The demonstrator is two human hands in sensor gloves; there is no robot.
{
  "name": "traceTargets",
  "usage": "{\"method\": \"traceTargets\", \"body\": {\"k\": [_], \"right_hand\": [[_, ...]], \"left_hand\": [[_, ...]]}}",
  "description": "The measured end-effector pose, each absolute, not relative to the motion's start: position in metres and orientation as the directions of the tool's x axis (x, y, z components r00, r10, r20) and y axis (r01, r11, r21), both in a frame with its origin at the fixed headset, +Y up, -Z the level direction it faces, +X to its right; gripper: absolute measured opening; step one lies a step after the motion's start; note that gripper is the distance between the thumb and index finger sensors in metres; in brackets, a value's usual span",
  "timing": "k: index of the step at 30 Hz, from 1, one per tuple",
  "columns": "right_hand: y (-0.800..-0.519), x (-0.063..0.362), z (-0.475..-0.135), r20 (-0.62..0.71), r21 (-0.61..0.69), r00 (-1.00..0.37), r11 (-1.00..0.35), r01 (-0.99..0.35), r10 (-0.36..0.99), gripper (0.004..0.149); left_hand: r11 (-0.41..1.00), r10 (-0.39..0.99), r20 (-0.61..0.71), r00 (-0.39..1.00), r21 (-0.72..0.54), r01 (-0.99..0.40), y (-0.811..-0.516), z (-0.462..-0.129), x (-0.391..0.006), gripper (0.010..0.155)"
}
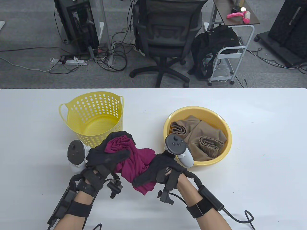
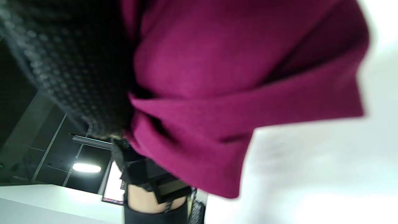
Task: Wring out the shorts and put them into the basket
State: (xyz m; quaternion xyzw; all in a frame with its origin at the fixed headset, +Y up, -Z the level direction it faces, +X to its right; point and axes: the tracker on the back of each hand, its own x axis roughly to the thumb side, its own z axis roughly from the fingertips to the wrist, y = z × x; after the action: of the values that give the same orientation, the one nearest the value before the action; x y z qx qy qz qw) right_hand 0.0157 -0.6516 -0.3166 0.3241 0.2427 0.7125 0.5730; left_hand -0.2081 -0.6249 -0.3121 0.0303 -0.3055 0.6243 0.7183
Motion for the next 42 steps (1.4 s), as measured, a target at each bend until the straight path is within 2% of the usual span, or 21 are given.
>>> {"method": "traceTargets", "body": {"k": [7,14,21,30,38,42], "right_hand": [[-0.636,0.018,-0.312,0.409,0.523,-0.356,-0.536,-0.663,0.84,0.091],[-0.631,0.019,-0.305,0.471,0.313,-0.506,-0.673,-0.67,0.723,0.084],[-0.625,0.015,-0.294,0.534,0.099,-0.659,-0.813,-0.574,0.53,0.081],[-0.623,0.005,-0.284,0.588,-0.145,-0.765,-0.895,-0.421,0.264,0.079],[-0.627,-0.003,-0.279,0.593,-0.295,-0.799,-0.898,-0.326,0.095,0.076],[-0.626,-0.009,-0.275,0.581,-0.385,-0.814,-0.886,-0.257,-0.016,0.074]], "left_hand": [[0.318,0.866,0.467,0.18,-0.236,-0.918,-0.628,-0.309,-0.207,0.07],[0.406,0.842,0.447,0.303,-0.152,-0.901,-0.628,-0.305,-0.203,0.069],[0.459,0.828,0.426,0.365,-0.141,-0.877,-0.633,-0.306,-0.203,0.07],[0.522,0.814,0.354,0.46,-0.1,-0.847,-0.635,-0.307,-0.203,0.066],[0.573,0.803,0.256,0.538,-0.084,-0.816,-0.638,-0.308,-0.202,0.063],[0.559,0.821,0.199,0.535,-0.092,-0.824,-0.64,-0.309,-0.203,0.063]]}}
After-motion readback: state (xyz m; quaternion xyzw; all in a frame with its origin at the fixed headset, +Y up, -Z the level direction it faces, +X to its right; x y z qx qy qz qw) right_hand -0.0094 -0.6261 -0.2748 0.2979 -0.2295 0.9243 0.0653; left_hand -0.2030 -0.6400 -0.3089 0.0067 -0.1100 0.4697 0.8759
